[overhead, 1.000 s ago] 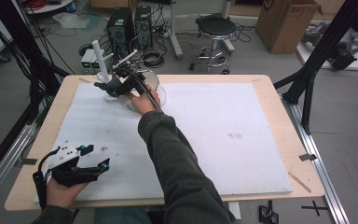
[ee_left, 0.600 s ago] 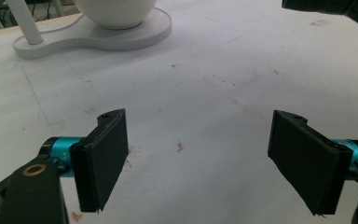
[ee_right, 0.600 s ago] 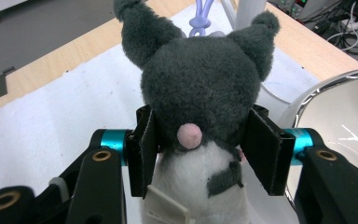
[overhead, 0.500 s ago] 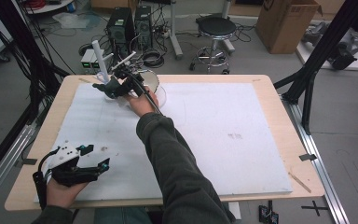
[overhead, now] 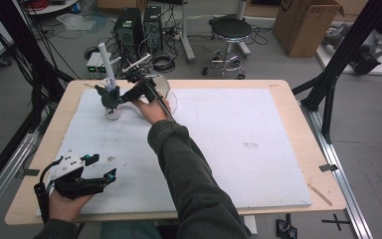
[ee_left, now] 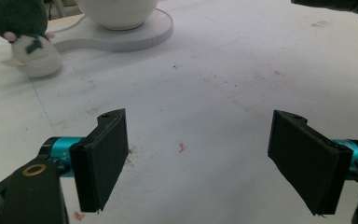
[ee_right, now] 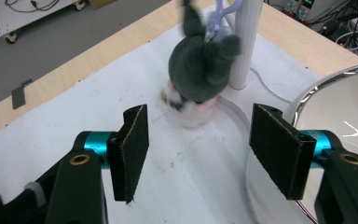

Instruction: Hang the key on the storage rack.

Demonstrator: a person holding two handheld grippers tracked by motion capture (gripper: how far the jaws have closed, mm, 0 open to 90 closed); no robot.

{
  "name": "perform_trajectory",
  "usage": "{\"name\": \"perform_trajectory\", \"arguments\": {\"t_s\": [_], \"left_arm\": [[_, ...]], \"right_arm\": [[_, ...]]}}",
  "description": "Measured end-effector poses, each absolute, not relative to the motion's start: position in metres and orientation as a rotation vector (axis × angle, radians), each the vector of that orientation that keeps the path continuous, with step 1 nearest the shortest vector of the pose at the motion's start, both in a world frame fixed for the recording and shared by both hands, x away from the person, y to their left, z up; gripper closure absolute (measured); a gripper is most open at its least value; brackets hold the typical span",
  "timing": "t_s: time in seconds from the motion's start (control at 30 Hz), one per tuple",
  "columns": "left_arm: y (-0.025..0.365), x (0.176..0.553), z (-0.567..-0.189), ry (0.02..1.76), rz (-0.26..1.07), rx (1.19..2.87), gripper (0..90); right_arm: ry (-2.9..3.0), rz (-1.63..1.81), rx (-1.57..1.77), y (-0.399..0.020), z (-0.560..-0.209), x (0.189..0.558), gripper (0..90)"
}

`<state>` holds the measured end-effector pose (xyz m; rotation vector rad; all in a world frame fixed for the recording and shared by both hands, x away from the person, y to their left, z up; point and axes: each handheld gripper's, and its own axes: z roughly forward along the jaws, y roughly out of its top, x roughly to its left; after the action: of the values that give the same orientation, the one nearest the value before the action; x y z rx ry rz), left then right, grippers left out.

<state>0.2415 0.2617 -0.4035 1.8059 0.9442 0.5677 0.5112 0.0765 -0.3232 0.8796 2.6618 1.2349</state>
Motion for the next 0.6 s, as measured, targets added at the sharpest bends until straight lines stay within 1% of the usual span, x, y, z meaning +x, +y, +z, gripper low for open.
{"name": "perform_trajectory", "arguments": {"t_s": [0.17,0.2,0.6], "left_arm": [[0.261,0.241,-0.404,0.944,0.568,1.808,20.5],[0.261,0.241,-0.404,0.945,0.566,1.811,20.6],[0.255,0.246,-0.405,0.936,0.560,1.826,20.6]], "right_arm": [[2.675,1.275,0.879,0.068,-0.320,0.510,34.4],[2.670,1.305,0.873,0.063,-0.318,0.507,32.6],[2.642,1.414,0.869,0.028,-0.309,0.499,30.5]]}}
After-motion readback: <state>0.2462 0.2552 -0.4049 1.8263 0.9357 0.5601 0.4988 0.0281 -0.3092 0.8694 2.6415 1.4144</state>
